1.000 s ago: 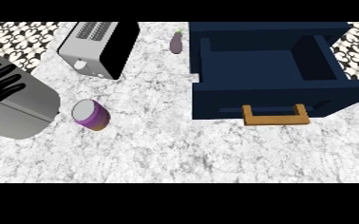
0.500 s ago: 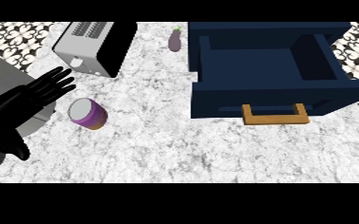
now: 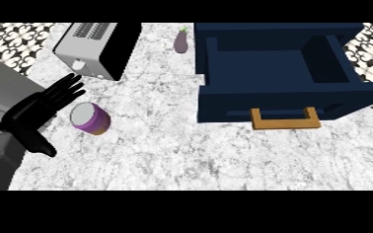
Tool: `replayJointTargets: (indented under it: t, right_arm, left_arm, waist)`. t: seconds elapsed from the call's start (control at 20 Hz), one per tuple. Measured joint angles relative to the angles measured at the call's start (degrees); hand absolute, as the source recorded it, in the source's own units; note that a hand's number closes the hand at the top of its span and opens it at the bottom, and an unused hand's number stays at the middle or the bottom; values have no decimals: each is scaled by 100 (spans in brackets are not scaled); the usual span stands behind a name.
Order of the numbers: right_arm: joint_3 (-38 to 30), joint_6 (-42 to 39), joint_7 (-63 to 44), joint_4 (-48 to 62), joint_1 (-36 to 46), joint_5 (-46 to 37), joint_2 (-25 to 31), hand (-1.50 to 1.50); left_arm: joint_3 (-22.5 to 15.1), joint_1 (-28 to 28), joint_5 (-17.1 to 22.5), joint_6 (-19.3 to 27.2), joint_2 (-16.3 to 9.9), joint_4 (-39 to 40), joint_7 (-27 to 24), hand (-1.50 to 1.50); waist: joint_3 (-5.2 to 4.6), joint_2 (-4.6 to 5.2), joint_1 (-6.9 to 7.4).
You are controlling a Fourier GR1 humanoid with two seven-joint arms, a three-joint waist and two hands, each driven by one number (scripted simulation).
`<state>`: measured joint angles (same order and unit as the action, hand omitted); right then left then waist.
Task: Pick up the can, place it into the drawer and close the drawer
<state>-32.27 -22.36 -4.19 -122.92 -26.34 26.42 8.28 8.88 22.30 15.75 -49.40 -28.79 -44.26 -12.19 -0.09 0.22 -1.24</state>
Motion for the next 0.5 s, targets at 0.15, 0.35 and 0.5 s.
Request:
replayJointTargets:
  t: [0.15,0.35,0.5]
  right_arm:
    - [-96,-52,-65,-22,42,82,33,-150]
    - [-247,-161,-58,4,28,169,33,-150]
    - [-266,-200,-111,-16,74,187,22,-150]
  left_arm:
    - [-38,170,-493,166,-29,616,-502,-150]
    - [-143,315,-993,401,-68,1268,-1073,-150]
    - [-266,397,-1278,562,-30,1628,-1360,-150]
  waist:
    - [-4,11,-20]
    - [-7,21,-43]
    - [-9,23,-43]
